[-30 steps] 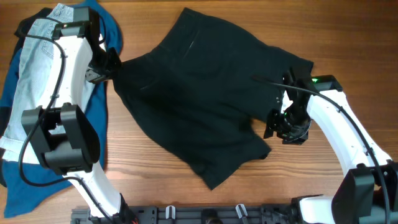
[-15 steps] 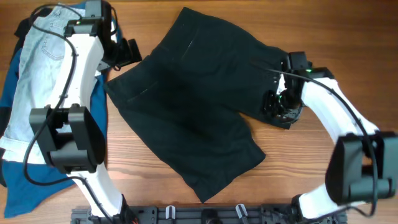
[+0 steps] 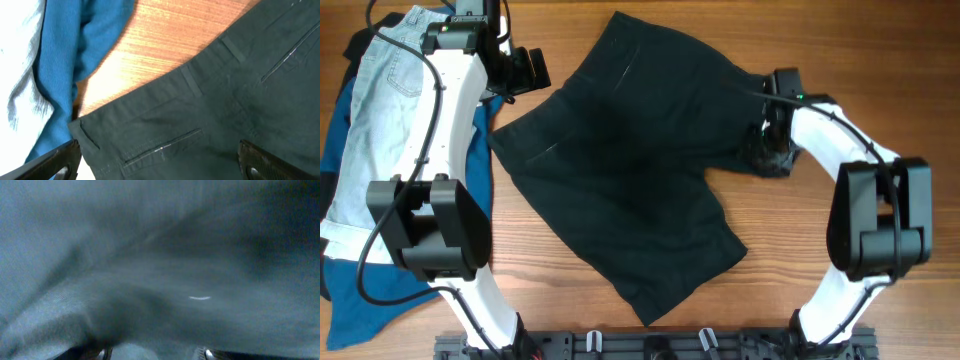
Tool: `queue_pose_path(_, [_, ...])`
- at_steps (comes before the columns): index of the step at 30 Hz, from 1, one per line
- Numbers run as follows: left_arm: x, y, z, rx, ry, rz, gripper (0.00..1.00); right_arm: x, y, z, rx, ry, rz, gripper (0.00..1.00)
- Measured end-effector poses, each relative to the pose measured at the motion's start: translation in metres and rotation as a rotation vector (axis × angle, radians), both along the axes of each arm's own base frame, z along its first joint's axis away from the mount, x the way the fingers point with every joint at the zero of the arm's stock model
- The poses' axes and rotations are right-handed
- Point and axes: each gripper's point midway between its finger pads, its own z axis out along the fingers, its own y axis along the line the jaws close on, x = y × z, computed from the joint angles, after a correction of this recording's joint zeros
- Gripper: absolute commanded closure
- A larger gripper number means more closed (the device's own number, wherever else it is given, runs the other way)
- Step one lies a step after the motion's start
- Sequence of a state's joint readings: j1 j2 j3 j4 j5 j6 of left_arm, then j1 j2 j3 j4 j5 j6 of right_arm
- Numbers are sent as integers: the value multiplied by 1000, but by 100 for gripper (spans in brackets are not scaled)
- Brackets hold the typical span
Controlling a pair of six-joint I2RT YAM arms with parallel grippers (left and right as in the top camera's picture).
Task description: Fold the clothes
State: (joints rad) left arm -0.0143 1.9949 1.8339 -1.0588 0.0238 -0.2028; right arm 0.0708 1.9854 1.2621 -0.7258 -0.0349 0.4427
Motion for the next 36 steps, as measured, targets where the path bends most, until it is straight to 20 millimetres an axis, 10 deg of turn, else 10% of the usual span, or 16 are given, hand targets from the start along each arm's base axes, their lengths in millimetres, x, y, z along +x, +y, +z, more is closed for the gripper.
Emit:
queue_pose_path(5, [2,-1,1,1,-8,-6,0,62,-10,4,-53,-114,-10,46])
queue_pose_path(9, [2,-6,1,1,-8,-16,0,69,-11,4,-67,-74,16,45])
queue_pose_path(23, [-5,-15,-1,2,17,-35,0,-32,-35,11,-36,355,-13,33])
queue_pose_path(32, [0,-15,0,1,-4,-35,0,-59,3,170,118,43,120,29])
queue_pose_path(36, [6,-14,3,0,-30,-33,1,-70,43,150,147,46,225,29])
